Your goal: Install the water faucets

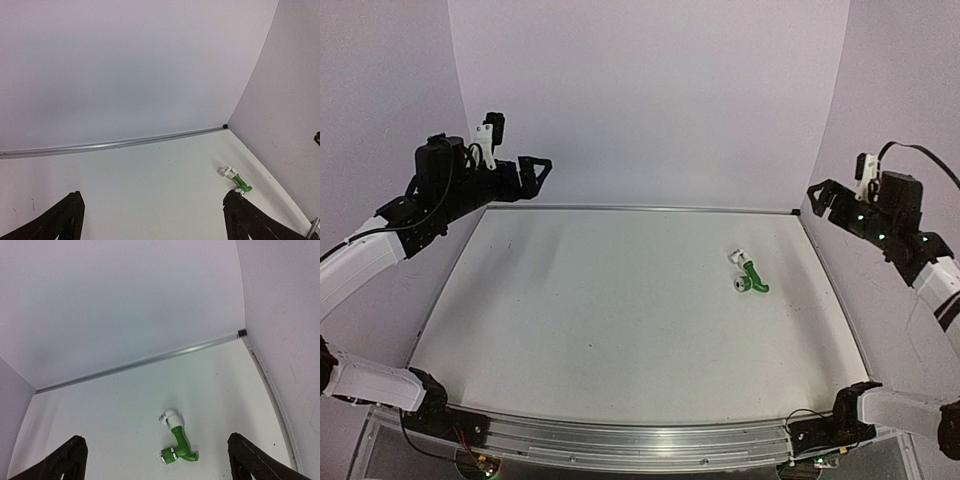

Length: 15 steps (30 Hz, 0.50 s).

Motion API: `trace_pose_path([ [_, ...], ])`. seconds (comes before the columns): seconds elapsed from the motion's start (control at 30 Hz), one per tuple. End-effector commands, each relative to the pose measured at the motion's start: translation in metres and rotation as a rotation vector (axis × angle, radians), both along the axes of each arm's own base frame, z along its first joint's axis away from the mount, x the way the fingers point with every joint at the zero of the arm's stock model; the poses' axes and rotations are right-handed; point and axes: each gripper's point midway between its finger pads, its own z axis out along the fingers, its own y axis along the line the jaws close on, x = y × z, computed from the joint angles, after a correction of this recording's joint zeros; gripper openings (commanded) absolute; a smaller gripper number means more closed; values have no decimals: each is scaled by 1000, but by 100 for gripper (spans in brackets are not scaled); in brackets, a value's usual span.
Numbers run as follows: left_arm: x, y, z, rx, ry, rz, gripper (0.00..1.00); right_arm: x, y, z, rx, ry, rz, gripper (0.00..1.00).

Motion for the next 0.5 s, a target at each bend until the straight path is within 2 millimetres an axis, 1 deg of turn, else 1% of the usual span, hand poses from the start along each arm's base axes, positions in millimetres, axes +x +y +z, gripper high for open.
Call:
trace_pose_path([
  [0.0,-11,34,58,-4,-167,125,100,-37,-6,72,-51,-132,6,98],
  [0.07,-18,42,72,-10,-203,150,100,-49,-7,101,-54,-194,3,98],
  [0.13,-23,49,81,-15,-228,170,100,-62,-8,128,-53,-256,7,98],
  [0.2,-31,56,89,-23,-251,185,100,-73,-8,151,-48,-307,13,98],
  [0.27,-36,62,93,-25,-265,197,100,-82,-7,168,-47,-347,23,98],
  [0.37,-40,70,98,-30,-278,228,100,-97,-6,187,-39,-402,38,98],
  [0.4,-40,71,99,-31,-280,232,100,-101,1,188,-52,-419,82,98],
  [0.43,-41,72,100,-35,-283,234,100,-104,4,188,-60,-432,101,98],
  [0.47,-43,72,102,-42,-285,232,100,-105,3,188,-64,-436,94,98],
])
